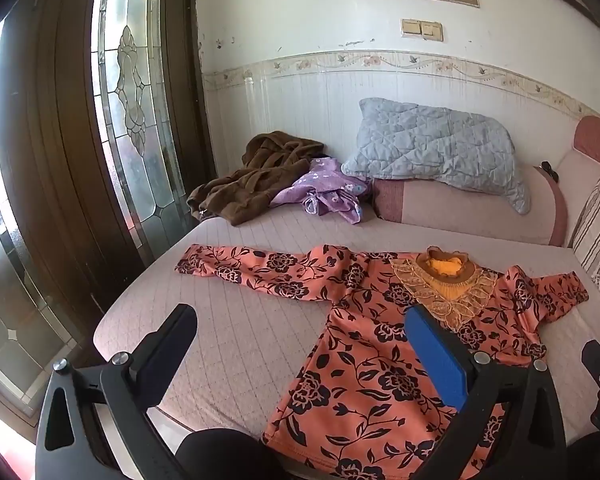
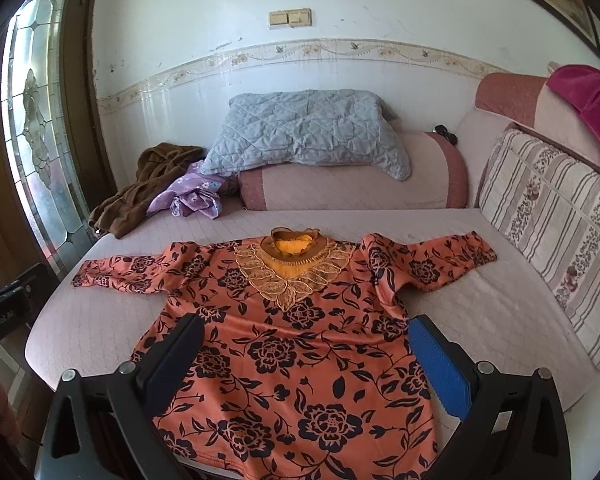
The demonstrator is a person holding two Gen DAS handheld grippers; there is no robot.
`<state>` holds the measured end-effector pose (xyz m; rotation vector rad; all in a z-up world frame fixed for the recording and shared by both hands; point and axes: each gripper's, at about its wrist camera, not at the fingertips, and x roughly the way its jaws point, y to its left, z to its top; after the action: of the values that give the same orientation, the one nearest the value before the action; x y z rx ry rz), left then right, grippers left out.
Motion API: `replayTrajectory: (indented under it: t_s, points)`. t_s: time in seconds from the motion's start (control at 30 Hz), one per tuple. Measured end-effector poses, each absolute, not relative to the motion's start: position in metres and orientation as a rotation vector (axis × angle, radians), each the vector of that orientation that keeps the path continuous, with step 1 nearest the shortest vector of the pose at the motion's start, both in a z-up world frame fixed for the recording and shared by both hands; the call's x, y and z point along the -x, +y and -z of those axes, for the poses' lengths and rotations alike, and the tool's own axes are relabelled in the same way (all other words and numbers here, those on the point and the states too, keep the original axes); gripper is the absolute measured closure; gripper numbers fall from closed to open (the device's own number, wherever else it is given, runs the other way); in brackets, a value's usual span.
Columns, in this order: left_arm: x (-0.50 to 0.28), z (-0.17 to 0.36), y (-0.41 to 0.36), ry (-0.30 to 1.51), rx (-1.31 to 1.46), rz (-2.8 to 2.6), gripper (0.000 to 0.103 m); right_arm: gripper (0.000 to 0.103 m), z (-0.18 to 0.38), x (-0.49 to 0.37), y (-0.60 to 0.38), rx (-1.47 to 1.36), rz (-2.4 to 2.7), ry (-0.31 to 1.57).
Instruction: Fold small clothes
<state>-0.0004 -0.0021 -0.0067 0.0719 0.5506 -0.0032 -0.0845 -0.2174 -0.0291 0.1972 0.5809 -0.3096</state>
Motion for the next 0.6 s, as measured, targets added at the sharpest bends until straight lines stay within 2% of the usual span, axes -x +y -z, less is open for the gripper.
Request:
replayTrajectory:
  t_s: [0.6]
  points:
    - [-0.0034,0.0122,-0.0037,0.553,-0.075,-0.013,0.000,0.000,0.0336,0.0816,-0.2208,-0.210,0.313,0.588]
